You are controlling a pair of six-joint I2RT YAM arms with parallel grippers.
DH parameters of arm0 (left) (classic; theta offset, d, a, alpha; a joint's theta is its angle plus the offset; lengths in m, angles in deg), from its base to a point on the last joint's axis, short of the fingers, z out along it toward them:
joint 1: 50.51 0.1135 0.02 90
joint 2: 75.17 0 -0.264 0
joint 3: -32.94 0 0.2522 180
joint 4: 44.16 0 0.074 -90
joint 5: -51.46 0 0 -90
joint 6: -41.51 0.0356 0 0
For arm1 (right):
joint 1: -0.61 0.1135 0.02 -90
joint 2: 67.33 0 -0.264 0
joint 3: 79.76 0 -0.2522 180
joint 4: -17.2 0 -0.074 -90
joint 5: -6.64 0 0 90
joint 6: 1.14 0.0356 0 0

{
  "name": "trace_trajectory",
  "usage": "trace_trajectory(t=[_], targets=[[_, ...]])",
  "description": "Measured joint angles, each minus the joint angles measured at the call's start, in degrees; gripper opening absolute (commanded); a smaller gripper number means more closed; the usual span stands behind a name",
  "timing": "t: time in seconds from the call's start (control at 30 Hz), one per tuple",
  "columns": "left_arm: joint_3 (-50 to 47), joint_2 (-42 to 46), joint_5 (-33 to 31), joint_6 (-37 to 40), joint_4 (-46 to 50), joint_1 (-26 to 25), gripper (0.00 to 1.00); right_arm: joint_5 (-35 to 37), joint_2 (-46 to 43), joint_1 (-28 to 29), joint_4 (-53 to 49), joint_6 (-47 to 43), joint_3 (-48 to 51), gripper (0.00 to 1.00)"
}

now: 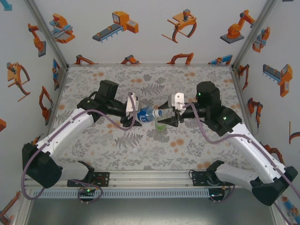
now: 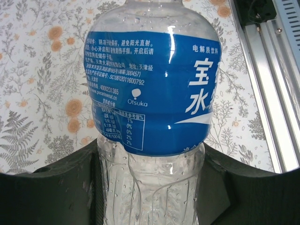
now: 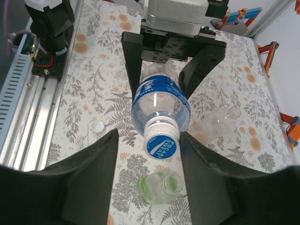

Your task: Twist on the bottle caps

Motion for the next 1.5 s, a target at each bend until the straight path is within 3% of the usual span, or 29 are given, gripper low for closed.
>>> trace_trajectory(t=[0.37, 0.57, 0.63, 0.8, 1.17, 1.3, 1.43, 1.5], targets=[[0.0, 0.0, 0.3, 0.2, 0.2, -0.3, 0.0, 3.2, 0.4, 0.3, 0.3, -0.2, 0.6, 0.41], [0.0, 0.0, 0.3, 0.3, 0.4, -0.3, 0.0, 4.0, 0.4, 0.3, 0.4, 0.3, 0.9, 0.21], [0.0, 0.0, 0.2, 0.2, 0.5, -0.3, 0.0, 4.5, 0.4, 0.3, 0.6, 1.8, 0.9, 0.19], [0.0, -0.1, -1.4, 0.0, 0.7, -0.3, 0.0, 7.9, 0.5, 0.3, 3.5, 14.7, 2.4, 0.0], [0.0, -0.5, -9.3, -1.7, 1.6, 0.5, 0.0, 24.7, 3.5, 0.2, 8.8, 78.4, 6.6, 0.0], [0.0, -0.8, -10.4, -1.9, 2.3, 0.5, 0.0, 27.1, 3.7, 0.2, 9.0, 88.6, 7.9, 0.06], [0.0, -0.9, -10.5, -2.4, 2.1, 0.6, 0.0, 27.5, 3.7, 0.2, 8.9, 90.4, 7.8, 0.35], [0.1, -0.9, -10.3, -2.4, 1.9, 0.6, 0.0, 27.3, 3.8, 0.2, 8.3, 88.6, 7.1, 0.44]])
